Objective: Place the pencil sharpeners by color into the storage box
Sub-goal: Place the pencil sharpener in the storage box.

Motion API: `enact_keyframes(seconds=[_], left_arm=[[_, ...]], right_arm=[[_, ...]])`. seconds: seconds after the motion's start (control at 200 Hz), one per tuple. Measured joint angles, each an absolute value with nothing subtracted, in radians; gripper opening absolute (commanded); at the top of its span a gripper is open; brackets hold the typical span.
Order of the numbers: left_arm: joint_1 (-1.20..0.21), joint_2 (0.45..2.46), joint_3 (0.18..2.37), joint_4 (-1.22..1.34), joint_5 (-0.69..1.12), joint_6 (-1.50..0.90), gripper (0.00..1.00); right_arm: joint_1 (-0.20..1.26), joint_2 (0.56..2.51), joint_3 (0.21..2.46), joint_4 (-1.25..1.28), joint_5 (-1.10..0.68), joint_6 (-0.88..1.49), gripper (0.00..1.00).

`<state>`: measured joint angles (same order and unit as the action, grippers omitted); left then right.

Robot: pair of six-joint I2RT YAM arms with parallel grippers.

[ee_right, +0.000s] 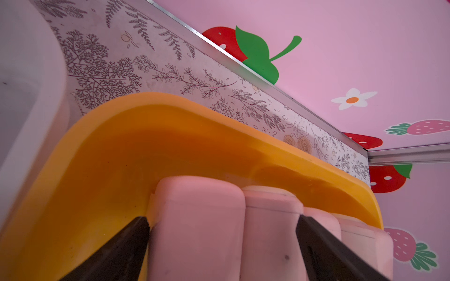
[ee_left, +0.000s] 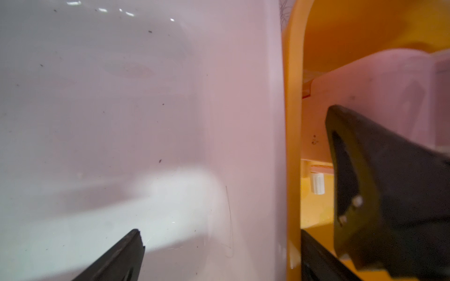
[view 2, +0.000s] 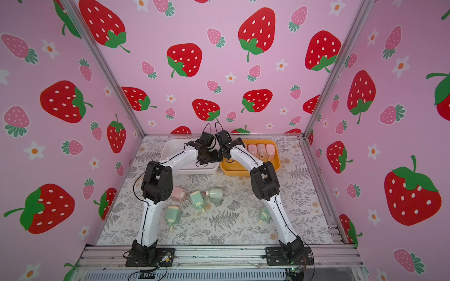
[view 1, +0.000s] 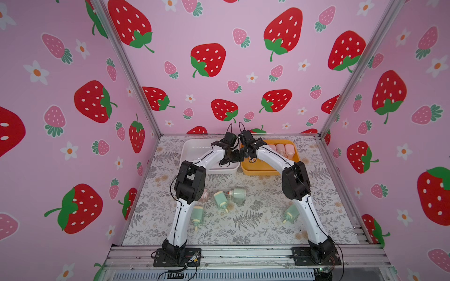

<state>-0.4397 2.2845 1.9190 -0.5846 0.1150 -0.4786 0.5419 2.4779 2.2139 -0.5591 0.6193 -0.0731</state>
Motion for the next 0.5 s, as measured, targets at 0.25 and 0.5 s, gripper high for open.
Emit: enact_keyframes(seconds=[0.25,0.5], left_arm=[[-0.439,2.284,1.904,-0.568,0.123,-0.479,1.00],[-0.433,2.284,1.894,-0.554,0.139,-0.479,1.00]], right_arm=[[0.547,2.507,2.227,-0.534,0.668,-0.114,1.00],[0.550,2.513,2.226,-0.520,0.696,-0.140,1.00]])
